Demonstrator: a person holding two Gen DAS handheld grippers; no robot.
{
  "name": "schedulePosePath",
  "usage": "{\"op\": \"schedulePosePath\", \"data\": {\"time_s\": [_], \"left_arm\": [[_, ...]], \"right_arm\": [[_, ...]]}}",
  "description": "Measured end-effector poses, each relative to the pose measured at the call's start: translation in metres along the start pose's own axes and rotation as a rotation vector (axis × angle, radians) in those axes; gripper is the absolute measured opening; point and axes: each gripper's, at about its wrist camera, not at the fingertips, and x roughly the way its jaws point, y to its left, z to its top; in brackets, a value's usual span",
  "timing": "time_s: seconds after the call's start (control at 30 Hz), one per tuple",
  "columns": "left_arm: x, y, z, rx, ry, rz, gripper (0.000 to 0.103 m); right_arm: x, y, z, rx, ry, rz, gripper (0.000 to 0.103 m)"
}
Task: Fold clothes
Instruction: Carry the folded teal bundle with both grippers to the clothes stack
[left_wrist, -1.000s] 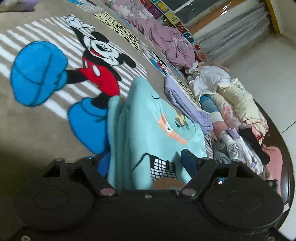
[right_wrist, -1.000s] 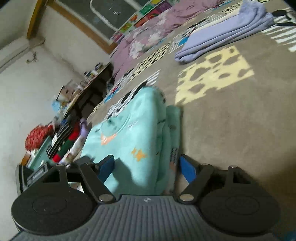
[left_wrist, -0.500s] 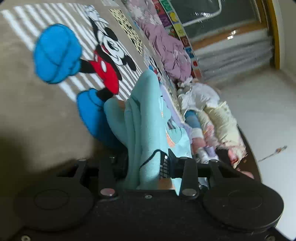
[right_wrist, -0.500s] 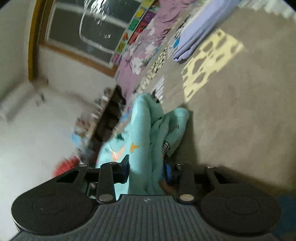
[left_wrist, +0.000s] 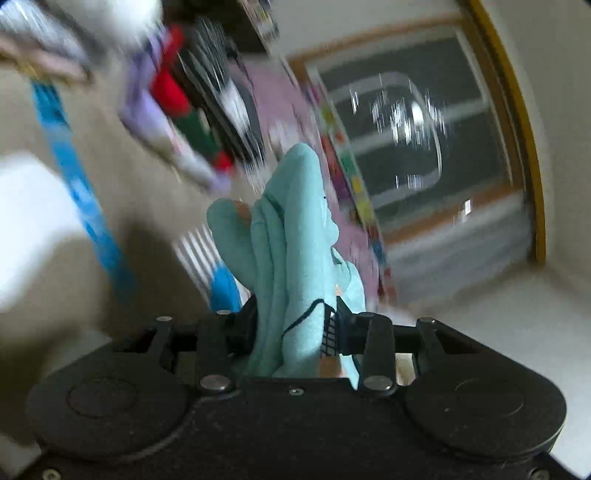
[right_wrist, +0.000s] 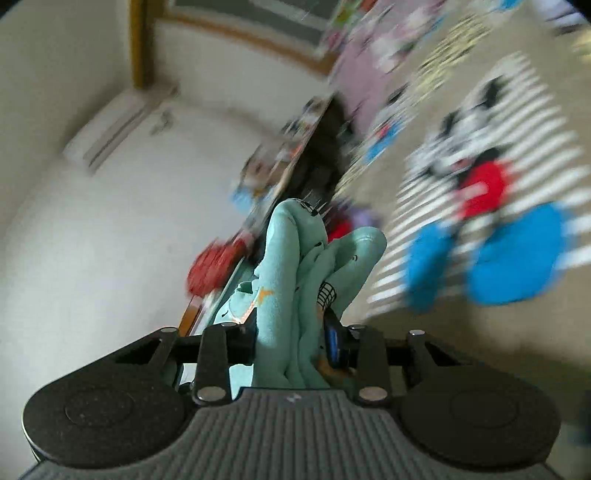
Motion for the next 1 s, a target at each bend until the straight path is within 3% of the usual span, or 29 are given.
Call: {"op": "schedulePosePath", "data": {"time_s": [0.23,0.53,0.77,0.83,0.93,1.0], "left_arm": [[-0.079,0.014,0.073,-0.057,-0.258,0.02,0.037],[-0.117,0.023,0.152,-0.046,-0.512,0.031,0.037],[-0.109,0.056,0.195,-0.101,-0.563,0.058,0.037],[-0.097,0.076,0.201,-0.143,-0.543,0.112,0.037],[-0.076,0.121,0.2,-0.21,-0.475,0.251,0.037],[-0.076,0.13,0.198,-0.205,-0.482,0.234,0.038]], "right_arm": [[0.135,0.067,-0.008,-0.037,0.197,0.157,0.033],[0.275,0.127,-0.023,-0.033,0.339,0.305,0.033],[0.353,0.132,-0.035,0.03,0.381,0.348,0.032],[0.371,0.122,-0.04,0.044,0.38,0.338,0.032],[0.387,0.081,-0.056,0.07,0.397,0.16,0.032],[0.386,0.054,-0.066,0.079,0.372,0.1,0.029]]}}
